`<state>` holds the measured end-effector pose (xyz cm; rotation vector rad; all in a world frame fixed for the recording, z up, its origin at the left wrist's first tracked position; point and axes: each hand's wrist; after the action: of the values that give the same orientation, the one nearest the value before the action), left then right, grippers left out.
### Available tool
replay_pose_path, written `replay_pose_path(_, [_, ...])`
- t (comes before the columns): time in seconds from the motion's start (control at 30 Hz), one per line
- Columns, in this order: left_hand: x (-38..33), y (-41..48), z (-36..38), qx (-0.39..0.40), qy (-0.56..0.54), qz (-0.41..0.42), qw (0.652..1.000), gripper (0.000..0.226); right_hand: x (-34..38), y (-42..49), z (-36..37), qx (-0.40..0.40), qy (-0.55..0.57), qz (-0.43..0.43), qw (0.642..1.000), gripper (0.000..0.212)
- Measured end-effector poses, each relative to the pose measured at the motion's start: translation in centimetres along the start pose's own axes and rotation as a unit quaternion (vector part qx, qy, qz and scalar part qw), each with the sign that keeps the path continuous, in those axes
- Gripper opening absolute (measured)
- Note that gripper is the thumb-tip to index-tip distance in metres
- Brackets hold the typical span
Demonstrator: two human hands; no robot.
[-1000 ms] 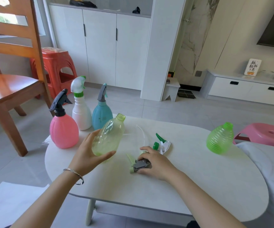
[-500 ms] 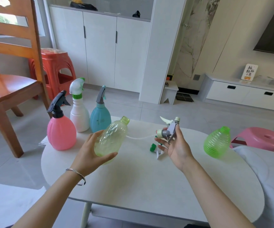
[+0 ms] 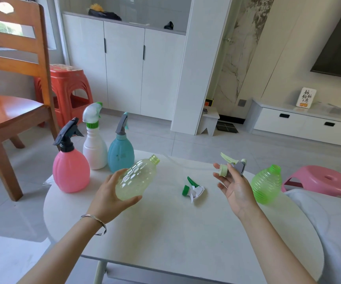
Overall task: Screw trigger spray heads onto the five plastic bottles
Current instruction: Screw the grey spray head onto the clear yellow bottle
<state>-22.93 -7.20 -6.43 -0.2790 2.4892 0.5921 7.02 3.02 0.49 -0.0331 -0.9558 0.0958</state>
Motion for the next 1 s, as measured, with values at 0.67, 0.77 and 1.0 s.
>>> replay_pose_path(0.67, [-0.3,0.2,-0.8,0.002,0.089,0.039,0.995,0.085,1.1,0.6,-1.0,0.009,-0.059,-0.017,0.998,0.004])
replay_pose_path(0.77, [-0.6,0.2,-0.9,0.004,0.125,0.079,0.989,0.085,1.3,0.7,-1.3,0.016,-0.063,-0.011,0.998,0.006])
replay_pose_path(1.0, [-1.7,0.0,0.2,0.031,0.095,0.134,0.986,0.088,-0.4,-0.4,0.6,0.100,-0.140,0.015,0.985,0.012])
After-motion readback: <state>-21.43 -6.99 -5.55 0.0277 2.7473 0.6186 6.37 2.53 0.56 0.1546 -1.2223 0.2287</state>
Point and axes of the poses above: each hand's wrist, its own y-axis towards the middle knuckle, its own z-axis out of the palm, x = y × z, and after that the axes turned 15 degrees about y, right-handed
